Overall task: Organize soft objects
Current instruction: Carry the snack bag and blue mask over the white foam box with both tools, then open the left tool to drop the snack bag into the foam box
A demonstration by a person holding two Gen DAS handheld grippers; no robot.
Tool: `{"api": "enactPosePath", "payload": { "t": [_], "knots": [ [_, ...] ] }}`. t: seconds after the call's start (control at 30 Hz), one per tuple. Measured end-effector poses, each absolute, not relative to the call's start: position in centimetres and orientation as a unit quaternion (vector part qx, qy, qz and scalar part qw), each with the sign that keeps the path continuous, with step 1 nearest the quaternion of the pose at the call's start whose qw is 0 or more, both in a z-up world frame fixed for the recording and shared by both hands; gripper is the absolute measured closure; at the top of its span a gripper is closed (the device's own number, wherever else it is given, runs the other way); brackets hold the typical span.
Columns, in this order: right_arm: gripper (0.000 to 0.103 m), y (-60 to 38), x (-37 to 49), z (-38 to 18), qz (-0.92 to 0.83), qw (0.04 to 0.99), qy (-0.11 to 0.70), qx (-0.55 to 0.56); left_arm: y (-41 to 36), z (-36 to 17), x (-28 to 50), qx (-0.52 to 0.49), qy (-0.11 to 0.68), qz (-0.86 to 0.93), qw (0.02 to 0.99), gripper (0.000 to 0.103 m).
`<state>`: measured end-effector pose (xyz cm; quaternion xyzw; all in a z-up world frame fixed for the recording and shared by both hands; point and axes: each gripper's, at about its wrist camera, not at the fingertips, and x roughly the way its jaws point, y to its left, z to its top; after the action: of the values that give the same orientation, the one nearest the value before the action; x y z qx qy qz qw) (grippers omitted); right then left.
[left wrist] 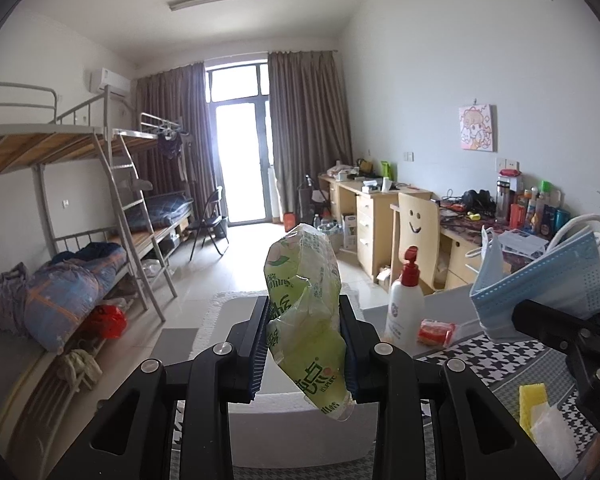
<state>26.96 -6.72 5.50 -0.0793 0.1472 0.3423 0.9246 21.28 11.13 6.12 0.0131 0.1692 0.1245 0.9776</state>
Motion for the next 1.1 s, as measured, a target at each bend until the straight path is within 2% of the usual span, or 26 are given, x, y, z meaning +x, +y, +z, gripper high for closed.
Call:
{"api": "enactPosePath", "payload": {
  "t": [0.7,0.87,0.93,1.1],
  "knots": [
    [0.094,-3.0,28.6,5.7,0.358,0.913,0.163,-0.106,15.8,3.9,26.3,-0.024,0.237,0.122,0.964,0.069],
    [0.094,-2.3,29.0,5.7,0.359,0.912,0.167,-0.106,16.8,3.6,25.9,-0.028,0.238,0.132,0.962,0.037],
    [0.094,-2.0,28.9,5.7,0.357,0.913,0.167,-0.107,17.2,3.8,25.3,-0.030,0.230,0.138,0.963,0.017],
    [0.094,-1.1,29.1,5.7,0.362,0.910,0.172,-0.108,17.8,4.6,23.8,-0.035,0.213,0.148,0.965,0.009]
  ]
}}
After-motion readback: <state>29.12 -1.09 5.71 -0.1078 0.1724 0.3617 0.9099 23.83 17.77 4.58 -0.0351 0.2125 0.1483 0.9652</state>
